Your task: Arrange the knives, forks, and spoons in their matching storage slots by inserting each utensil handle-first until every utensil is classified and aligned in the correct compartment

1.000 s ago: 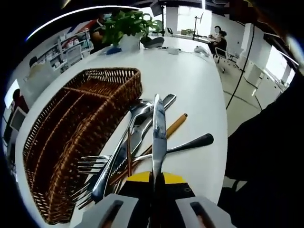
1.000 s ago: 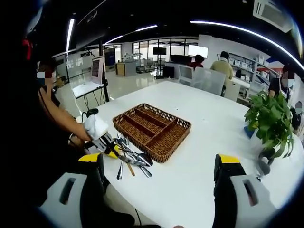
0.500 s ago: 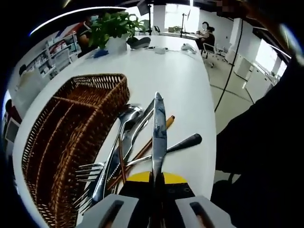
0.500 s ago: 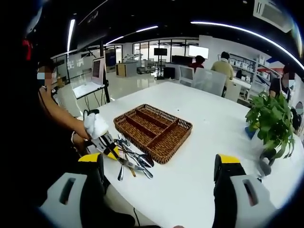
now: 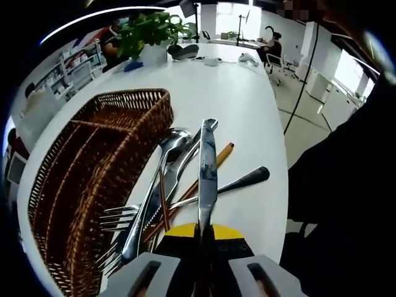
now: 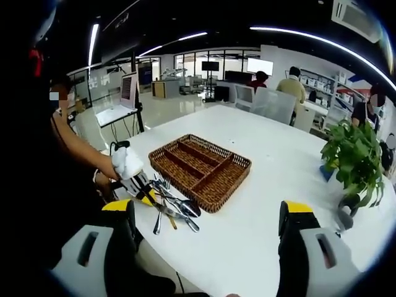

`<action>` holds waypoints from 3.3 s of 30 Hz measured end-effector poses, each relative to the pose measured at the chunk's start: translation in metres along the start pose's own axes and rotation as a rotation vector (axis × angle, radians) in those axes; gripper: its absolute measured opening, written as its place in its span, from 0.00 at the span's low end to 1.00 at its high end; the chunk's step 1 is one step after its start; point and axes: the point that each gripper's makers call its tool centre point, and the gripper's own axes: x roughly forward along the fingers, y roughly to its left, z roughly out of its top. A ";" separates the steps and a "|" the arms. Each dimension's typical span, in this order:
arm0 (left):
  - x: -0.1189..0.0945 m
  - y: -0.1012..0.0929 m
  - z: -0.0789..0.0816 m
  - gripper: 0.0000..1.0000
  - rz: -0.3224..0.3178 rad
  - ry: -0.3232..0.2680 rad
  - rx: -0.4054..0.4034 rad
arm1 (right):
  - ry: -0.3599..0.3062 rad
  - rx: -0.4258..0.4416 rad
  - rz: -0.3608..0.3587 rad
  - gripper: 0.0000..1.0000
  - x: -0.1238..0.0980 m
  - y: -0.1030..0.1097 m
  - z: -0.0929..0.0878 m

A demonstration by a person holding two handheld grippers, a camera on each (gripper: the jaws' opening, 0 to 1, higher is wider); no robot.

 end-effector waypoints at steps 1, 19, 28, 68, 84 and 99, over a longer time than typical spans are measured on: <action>0.000 0.000 0.000 0.04 0.000 0.001 0.002 | 0.001 -0.001 -0.003 0.98 0.000 -0.001 0.001; -0.041 0.006 0.021 0.04 -0.034 0.017 0.066 | -0.003 -0.020 0.009 0.98 0.007 0.001 0.008; -0.060 0.009 0.032 0.04 -0.060 0.032 0.144 | -0.017 -0.019 0.016 0.98 0.010 0.001 0.012; -0.094 0.034 0.027 0.04 -0.155 0.081 0.232 | 0.004 -0.053 0.035 0.99 0.030 0.010 0.020; -0.109 0.068 0.034 0.04 -0.131 0.074 0.264 | 0.009 -0.039 0.023 0.99 0.037 0.017 0.026; -0.125 0.108 0.040 0.04 -0.099 0.084 0.292 | 0.036 0.019 0.014 0.99 0.053 0.026 0.028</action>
